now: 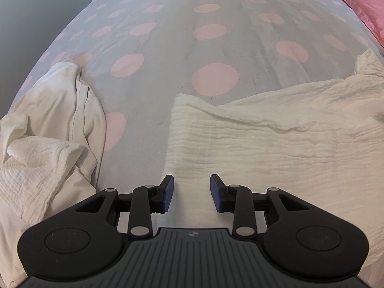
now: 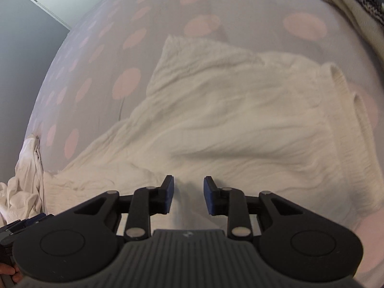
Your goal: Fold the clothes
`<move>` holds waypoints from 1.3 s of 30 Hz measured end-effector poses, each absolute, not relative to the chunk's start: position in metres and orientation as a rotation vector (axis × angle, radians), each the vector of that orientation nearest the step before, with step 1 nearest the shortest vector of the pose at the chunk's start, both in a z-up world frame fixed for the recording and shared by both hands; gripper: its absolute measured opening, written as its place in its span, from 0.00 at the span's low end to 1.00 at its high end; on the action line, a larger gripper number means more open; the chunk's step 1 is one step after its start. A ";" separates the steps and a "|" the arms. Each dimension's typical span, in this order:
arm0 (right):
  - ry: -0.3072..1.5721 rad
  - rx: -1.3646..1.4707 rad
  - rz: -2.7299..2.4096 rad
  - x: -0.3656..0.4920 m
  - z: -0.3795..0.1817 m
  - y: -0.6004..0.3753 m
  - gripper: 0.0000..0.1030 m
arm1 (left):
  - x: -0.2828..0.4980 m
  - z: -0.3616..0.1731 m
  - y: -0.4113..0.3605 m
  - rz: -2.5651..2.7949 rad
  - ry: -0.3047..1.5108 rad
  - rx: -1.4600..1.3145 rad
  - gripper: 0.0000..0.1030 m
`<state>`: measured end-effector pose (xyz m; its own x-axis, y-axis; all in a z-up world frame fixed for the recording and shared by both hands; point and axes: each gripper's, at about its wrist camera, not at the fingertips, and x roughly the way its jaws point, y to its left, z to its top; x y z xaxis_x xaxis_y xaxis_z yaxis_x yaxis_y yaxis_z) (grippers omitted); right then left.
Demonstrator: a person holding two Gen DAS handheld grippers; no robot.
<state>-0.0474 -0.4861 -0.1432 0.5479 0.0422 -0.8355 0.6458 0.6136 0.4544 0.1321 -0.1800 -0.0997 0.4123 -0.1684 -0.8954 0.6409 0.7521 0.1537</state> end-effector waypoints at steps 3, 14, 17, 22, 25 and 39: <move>0.902 0.925 -0.383 -0.049 -0.150 -0.484 0.08 | 0.129 -0.098 -0.180 -0.543 1.014 0.533 0.30; 0.828 0.704 -0.454 -0.093 -0.099 -0.460 0.04 | 0.123 -0.099 -0.181 -0.542 1.004 0.537 0.34; 0.841 0.685 -0.485 -0.095 -0.109 -0.467 0.02 | 0.121 -0.099 -0.181 -0.544 1.002 0.536 0.34; 0.889 0.730 -0.508 -0.091 -0.133 -0.479 0.11 | 0.118 -0.098 -0.182 -0.545 0.999 0.536 0.34; 0.890 0.820 -0.503 -0.098 -0.139 -0.486 0.37 | 0.116 -0.098 -0.182 -0.546 0.997 0.536 0.35; 0.924 0.787 -0.342 -0.080 -0.133 -0.456 0.08 | 0.118 -0.105 -0.183 -0.543 1.008 0.557 0.35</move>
